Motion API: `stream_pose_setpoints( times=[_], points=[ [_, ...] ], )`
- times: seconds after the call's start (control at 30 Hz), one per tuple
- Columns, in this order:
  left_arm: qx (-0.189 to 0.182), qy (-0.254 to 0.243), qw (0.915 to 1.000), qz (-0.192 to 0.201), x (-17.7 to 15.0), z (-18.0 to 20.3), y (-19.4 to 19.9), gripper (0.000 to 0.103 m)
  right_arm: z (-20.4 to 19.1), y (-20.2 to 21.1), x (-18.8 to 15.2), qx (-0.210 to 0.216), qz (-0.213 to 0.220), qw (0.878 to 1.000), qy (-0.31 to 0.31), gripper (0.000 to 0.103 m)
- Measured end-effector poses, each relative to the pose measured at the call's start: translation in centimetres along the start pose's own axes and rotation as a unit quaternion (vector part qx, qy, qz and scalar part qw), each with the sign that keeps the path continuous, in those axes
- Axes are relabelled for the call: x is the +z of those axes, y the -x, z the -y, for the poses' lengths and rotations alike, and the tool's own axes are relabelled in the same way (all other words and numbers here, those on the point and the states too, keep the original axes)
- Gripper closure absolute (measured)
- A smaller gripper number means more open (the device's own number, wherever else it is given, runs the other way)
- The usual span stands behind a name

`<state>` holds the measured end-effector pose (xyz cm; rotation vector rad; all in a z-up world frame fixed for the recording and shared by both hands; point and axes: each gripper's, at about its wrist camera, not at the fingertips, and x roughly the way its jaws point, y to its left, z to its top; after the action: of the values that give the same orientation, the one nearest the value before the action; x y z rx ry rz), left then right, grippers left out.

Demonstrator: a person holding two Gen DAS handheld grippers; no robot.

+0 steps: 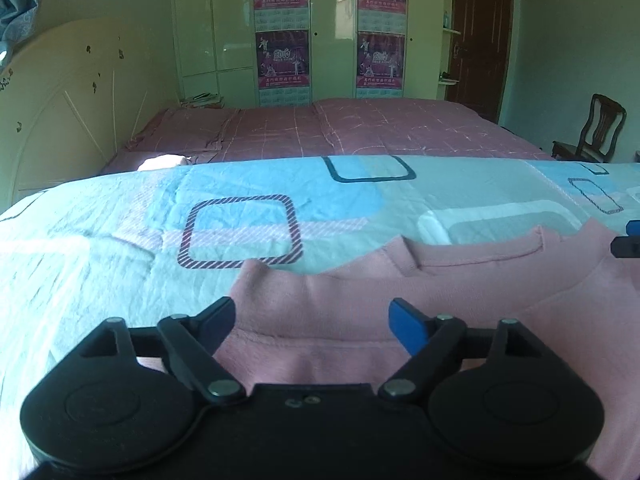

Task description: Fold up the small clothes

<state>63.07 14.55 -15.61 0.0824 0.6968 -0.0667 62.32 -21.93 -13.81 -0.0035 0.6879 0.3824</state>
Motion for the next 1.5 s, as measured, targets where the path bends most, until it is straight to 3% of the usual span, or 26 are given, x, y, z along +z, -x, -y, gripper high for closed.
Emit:
stream_pose_setpoints(
  times=[0.13, 0.23, 0.4, 0.53, 0.67, 0.77, 0.83, 0.9, 1.0, 1.1, 1.2, 1.37, 1.4, 1.5],
  points=[
    [-0.021, -0.003, 0.9998, -0.002, -1.6, 3.6, 1.8, 0.020, -3.9, 1.0, -1.6, 0.048, -0.008, 0.999, 0.022, 0.030],
    [-0.028, 0.008, 0.9996, 0.000, -2.8, 5.4, 3.3, 0.020, -5.8, 1.6, -2.8, 0.063, -0.010, 0.997, 0.031, 0.037],
    [-0.032, 0.001, 0.9995, -0.010, -4.4, 7.3, 4.2, 0.019, -8.5, 1.8, -4.5, 0.084, -0.023, 0.995, 0.057, 0.037],
    [-0.025, 0.004, 0.9993, -0.026, -5.6, 6.7, 4.0, 0.017, -8.3, 1.2, -5.5, 0.074, -0.048, 0.994, 0.069, 0.037],
    [0.009, 0.009, 0.9998, -0.016, -7.0, 3.9, 5.9, 0.012, -3.8, 3.5, -6.0, 0.021, -0.039, 0.999, 0.024, 0.037],
    [0.027, 0.039, 0.9986, -0.025, -8.5, 1.3, 6.5, 0.010, 0.8, 4.3, -7.6, -0.029, -0.066, 0.997, -0.023, 0.037],
    [0.035, 0.048, 0.9980, -0.024, -8.8, 0.8, 7.1, 0.011, 1.9, 5.3, -8.0, -0.024, -0.061, 0.997, -0.043, 0.037],
    [0.044, 0.046, 0.9978, -0.016, -8.4, 1.6, 8.0, 0.021, 1.0, 6.7, -7.5, -0.028, -0.041, 0.998, -0.044, 0.038],
    [0.019, 0.023, 0.9995, 0.005, -8.1, 4.6, 9.1, 0.020, -2.1, 8.2, -6.9, 0.011, -0.010, 1.000, -0.028, 0.038],
    [0.001, -0.016, 0.9999, 0.000, -8.5, 7.9, 8.9, 0.020, -5.5, 7.4, -7.5, 0.028, -0.029, 0.999, 0.009, 0.038],
    [0.001, -0.026, 0.9994, -0.024, -9.5, 9.2, 8.3, 0.013, -6.9, 5.9, -9.3, -0.002, -0.073, 0.997, 0.027, 0.038],
    [0.001, -0.030, 0.9994, -0.017, -10.2, 8.7, 10.3, 0.020, -6.9, 8.3, -9.9, 0.011, -0.053, 0.998, 0.010, 0.038],
    [-0.004, -0.027, 0.9995, -0.016, -10.4, 8.7, 10.6, 0.020, -7.1, 8.7, -10.1, 0.019, -0.051, 0.998, 0.012, 0.039],
    [-0.007, -0.037, 0.9989, -0.026, -11.3, 9.8, 10.6, 0.020, -8.2, 8.3, -11.5, 0.021, -0.077, 0.997, 0.021, 0.057]
  ],
)
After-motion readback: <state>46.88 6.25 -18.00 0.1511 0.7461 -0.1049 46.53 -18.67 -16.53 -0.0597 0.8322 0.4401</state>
